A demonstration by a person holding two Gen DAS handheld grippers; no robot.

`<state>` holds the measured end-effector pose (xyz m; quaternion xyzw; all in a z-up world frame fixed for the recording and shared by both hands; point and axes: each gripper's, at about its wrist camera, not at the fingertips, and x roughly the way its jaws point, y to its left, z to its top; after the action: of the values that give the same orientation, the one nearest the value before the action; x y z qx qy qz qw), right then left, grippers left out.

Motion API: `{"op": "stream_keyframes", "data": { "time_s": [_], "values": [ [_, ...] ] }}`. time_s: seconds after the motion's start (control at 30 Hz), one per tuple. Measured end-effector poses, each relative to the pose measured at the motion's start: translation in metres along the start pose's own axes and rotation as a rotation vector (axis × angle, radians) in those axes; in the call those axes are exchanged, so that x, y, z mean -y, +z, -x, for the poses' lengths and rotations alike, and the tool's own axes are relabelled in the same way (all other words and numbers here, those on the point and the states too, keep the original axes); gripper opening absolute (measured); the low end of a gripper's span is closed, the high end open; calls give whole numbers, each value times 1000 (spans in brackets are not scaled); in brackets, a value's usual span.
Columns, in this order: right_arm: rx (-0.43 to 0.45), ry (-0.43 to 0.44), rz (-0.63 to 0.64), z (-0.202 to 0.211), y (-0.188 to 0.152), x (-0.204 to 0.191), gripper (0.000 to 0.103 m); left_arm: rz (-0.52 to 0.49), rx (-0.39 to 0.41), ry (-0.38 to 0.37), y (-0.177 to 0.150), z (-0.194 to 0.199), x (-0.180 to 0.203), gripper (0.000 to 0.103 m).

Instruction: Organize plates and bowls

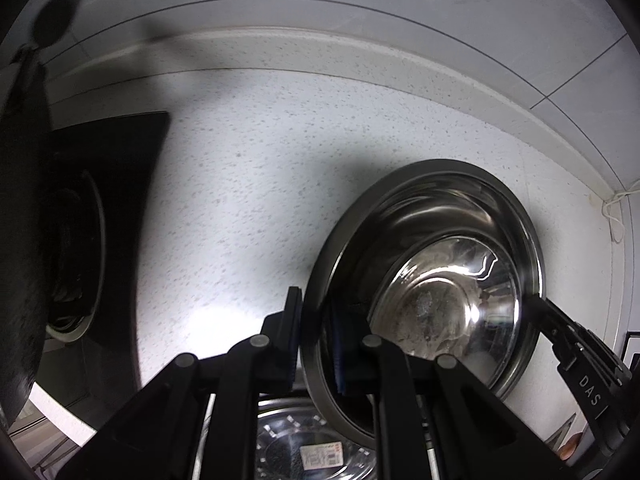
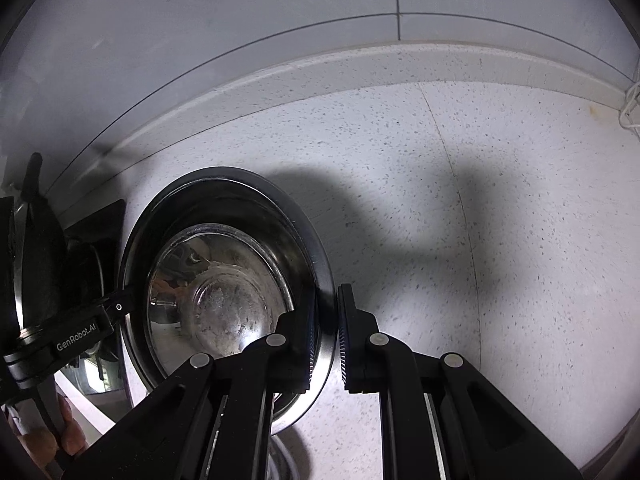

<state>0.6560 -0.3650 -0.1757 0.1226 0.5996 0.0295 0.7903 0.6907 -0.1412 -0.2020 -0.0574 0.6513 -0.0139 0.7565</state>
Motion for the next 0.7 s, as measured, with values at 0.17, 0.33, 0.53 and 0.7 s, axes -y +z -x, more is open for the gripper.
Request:
{"op": "stream_keyframes", "data": {
  "time_s": [0.17, 0.33, 0.53, 0.7],
  "values": [
    [14, 6, 30, 12, -14, -15, 10, 16, 17, 10, -13, 14, -14, 13],
    [20, 6, 57, 18, -25, -31, 10, 16, 29, 27, -28, 22, -24, 13],
    [17, 1, 84, 22, -47, -44, 10, 19, 28, 36, -50, 23, -36, 13],
    [11, 5, 93, 23, -68, -49, 10, 6, 39, 54, -71, 28, -45, 13]
  ]
}}
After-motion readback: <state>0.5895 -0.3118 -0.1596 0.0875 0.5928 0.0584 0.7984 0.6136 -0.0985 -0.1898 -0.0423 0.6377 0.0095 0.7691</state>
